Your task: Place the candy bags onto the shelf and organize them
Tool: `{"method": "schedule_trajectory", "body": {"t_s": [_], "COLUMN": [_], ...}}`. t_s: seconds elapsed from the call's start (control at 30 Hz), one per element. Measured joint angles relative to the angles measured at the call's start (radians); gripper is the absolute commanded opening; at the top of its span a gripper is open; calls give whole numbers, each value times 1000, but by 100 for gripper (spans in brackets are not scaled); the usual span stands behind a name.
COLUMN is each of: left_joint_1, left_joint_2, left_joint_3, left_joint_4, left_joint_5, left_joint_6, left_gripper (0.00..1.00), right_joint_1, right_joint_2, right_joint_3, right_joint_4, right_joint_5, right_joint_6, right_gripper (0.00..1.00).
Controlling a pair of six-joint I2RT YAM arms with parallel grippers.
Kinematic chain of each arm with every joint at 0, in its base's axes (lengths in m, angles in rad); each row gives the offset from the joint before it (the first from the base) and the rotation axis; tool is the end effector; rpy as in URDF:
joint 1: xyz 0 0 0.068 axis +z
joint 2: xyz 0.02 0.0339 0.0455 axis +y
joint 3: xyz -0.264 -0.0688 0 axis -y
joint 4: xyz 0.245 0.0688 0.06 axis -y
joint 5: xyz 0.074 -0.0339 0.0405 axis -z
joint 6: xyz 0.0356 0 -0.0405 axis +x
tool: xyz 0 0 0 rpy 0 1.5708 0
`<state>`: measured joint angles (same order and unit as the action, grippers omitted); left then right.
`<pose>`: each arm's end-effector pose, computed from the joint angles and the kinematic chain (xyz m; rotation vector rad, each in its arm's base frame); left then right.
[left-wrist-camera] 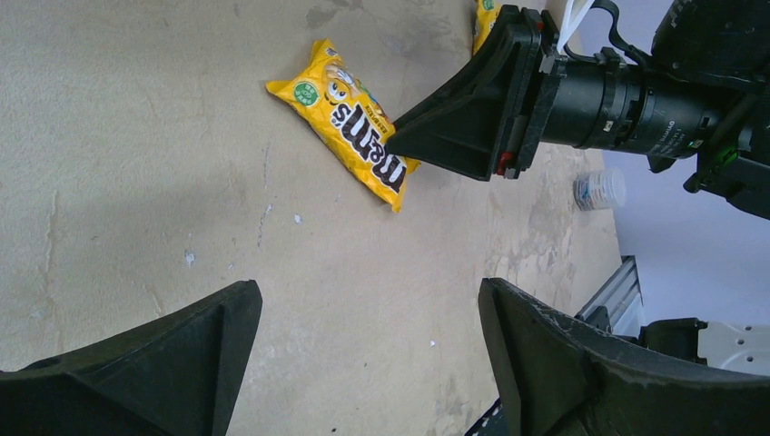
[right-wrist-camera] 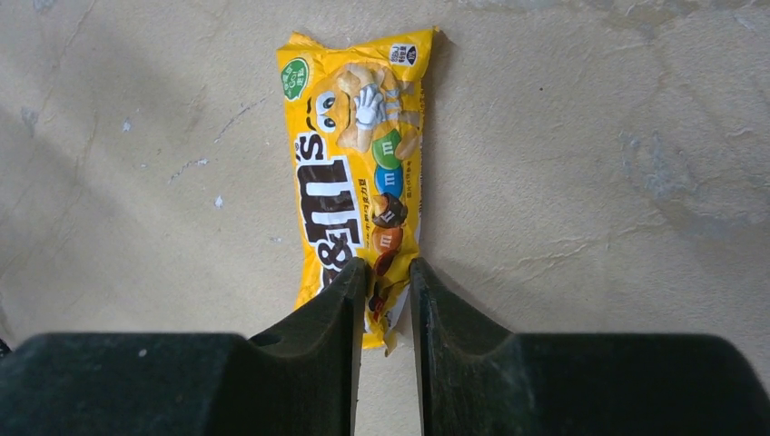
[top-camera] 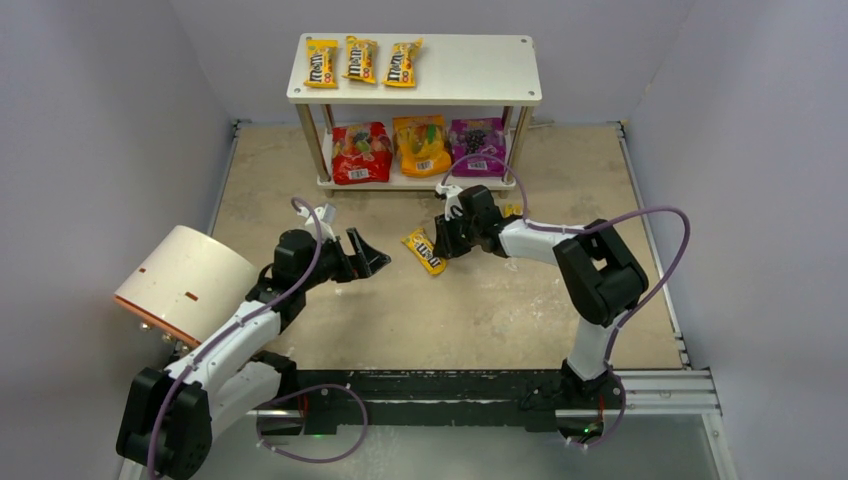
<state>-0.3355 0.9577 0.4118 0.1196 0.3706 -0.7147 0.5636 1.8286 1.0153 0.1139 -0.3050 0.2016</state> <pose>0.1905 -0.0801 0.2092 -0.1473 2.1173 -1.0222 0.3171 0.2130 0.1625 -0.5852 2.2690 0.7395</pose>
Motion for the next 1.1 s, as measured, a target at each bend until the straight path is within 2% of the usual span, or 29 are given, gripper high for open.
{"method": "schedule_trajectory", "body": {"t_s": [0.13, 0.4, 0.6, 0.67, 0.83, 1.1], "left_joint_1": [0, 0, 0, 0, 0, 0], "left_joint_2": [-2, -10, -16, -16, -15, -13], "left_joint_3": [0, 0, 0, 0, 0, 0], "left_joint_4": [0, -2, -2, -3, -5, -5], "left_joint_5": [0, 0, 0, 0, -1, -1], "left_joint_6": [0, 0, 0, 1, 1, 1], "left_gripper": [94, 94, 94, 94, 93, 93], "right_joint_1": [0, 0, 0, 0, 1, 1], "right_joint_2": [5, 26, 25, 11, -109, -394], "right_joint_3": [0, 0, -18, -31, -81, -89], "right_joint_4": [6, 31, 68, 87, 78, 84], "right_joint_5": [-1, 1, -1, -3, 23, 34], "right_joint_6": [0, 19, 45, 59, 61, 68], "right_gripper": [31, 26, 1, 0, 0, 0]}}
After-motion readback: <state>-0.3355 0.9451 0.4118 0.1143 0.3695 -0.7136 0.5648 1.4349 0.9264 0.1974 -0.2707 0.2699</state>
